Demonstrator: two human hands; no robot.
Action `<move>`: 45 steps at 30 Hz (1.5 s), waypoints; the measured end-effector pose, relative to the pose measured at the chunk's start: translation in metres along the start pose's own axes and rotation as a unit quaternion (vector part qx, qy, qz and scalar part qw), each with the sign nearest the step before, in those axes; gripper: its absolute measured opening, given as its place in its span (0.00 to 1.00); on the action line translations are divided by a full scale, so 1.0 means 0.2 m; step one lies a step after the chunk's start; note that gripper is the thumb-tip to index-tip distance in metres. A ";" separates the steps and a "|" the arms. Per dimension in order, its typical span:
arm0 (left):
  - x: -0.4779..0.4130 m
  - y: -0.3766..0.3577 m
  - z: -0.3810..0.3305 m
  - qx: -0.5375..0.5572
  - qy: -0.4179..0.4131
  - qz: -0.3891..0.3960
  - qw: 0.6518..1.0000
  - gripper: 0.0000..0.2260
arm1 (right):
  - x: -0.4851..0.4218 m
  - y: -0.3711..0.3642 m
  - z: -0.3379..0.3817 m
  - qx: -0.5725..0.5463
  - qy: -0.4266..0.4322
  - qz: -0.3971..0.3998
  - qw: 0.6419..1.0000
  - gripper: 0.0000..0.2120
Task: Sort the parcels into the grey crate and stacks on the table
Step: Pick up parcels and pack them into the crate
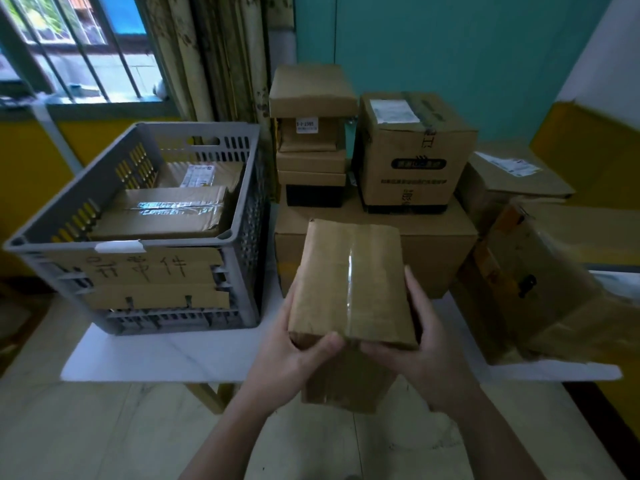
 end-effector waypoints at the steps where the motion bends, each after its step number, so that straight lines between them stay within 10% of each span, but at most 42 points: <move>1: 0.00 -0.01 0.00 -0.004 0.003 -0.014 1.000 0.52 | 0.00 0.00 0.01 -0.002 0.008 -0.013 1.000 0.54; 15: -0.08 -0.11 -0.12 -0.076 0.007 -0.127 0.989 0.45 | -0.09 0.20 -0.01 -0.085 0.006 -0.060 0.995 0.32; 20: -0.08 -0.08 -0.18 -0.141 -0.011 -0.162 0.977 0.23 | -0.14 0.25 -0.03 -0.075 0.008 -0.040 0.996 0.26; 31: -0.07 -0.08 -0.28 -0.319 0.047 -0.172 0.931 0.31 | -0.27 0.20 -0.01 0.002 0.063 0.009 0.998 0.04; 45: 0.00 0.02 -0.05 -0.235 0.185 -0.384 0.873 0.18 | -0.26 0.35 -0.22 0.360 -0.084 0.014 0.929 0.36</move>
Point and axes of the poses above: each hand's wrist, its own x-axis away from the middle knuckle, its own y-axis out of the back of the hand, z = x × y, the point moved 6 cm from there along -x, towards the middle knuckle, and after that the axes turned 8 degrees about -x, right-handed, at the moved point
